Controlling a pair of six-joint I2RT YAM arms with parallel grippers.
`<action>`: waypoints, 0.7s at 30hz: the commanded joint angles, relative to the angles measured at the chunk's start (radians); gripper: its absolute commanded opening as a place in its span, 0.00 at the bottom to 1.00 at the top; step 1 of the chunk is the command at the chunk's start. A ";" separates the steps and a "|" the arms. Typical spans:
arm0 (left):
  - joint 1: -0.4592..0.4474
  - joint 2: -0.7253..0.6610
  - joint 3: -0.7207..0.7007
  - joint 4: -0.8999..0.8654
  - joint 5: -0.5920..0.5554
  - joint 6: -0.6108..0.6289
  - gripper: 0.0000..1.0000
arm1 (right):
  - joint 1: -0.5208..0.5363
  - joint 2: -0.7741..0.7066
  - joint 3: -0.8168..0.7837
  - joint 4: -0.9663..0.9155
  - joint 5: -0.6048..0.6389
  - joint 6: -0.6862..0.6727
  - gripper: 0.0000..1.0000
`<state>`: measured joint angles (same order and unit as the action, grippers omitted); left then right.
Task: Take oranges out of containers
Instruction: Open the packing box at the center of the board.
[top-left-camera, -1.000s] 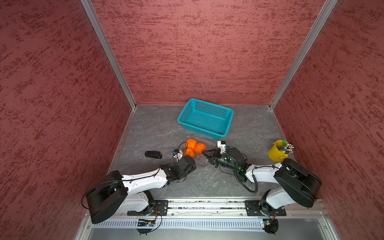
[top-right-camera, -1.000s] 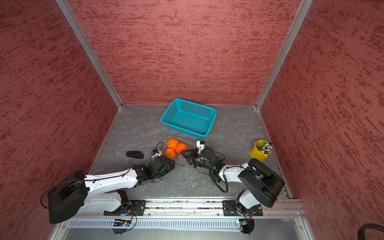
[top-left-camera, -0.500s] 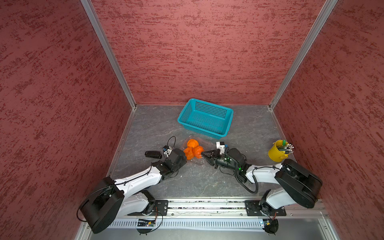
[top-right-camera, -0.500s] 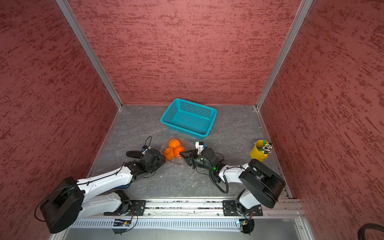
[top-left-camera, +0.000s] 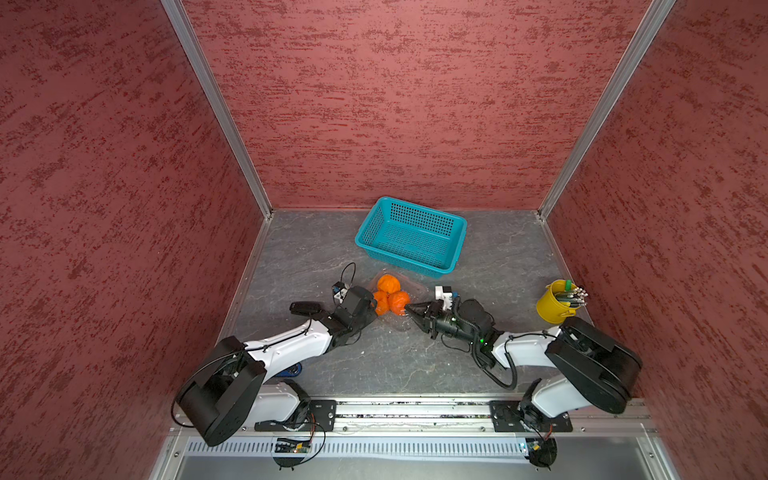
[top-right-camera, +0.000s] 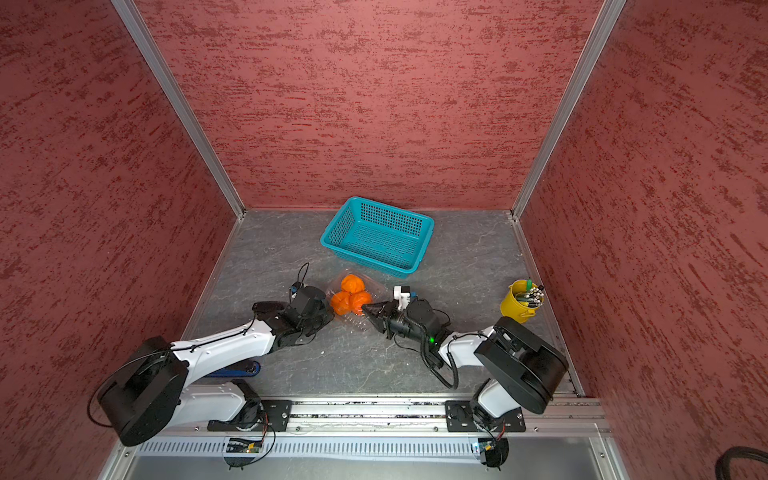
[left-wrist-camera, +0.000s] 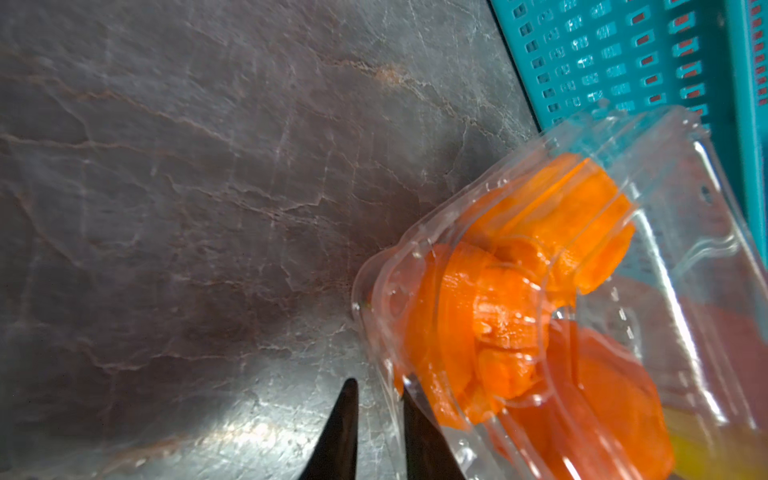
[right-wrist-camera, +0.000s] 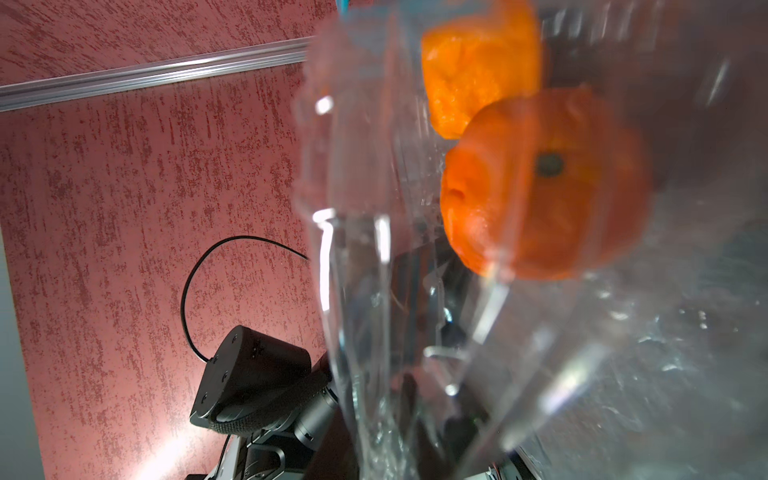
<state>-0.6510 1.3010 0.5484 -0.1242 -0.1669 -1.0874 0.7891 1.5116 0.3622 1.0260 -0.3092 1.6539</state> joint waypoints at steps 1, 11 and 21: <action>0.018 0.011 0.019 -0.035 -0.016 0.011 0.09 | -0.001 0.014 -0.017 0.074 0.027 0.066 0.18; 0.022 0.003 0.040 -0.097 -0.005 0.015 0.00 | -0.023 0.028 -0.036 0.136 0.030 0.090 0.18; -0.011 -0.027 -0.050 -0.174 -0.014 -0.014 0.00 | -0.165 0.014 0.011 0.203 -0.028 0.152 0.18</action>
<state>-0.6636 1.2766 0.5503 -0.1822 -0.1432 -1.0916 0.6483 1.5467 0.3401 1.1629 -0.3634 1.7359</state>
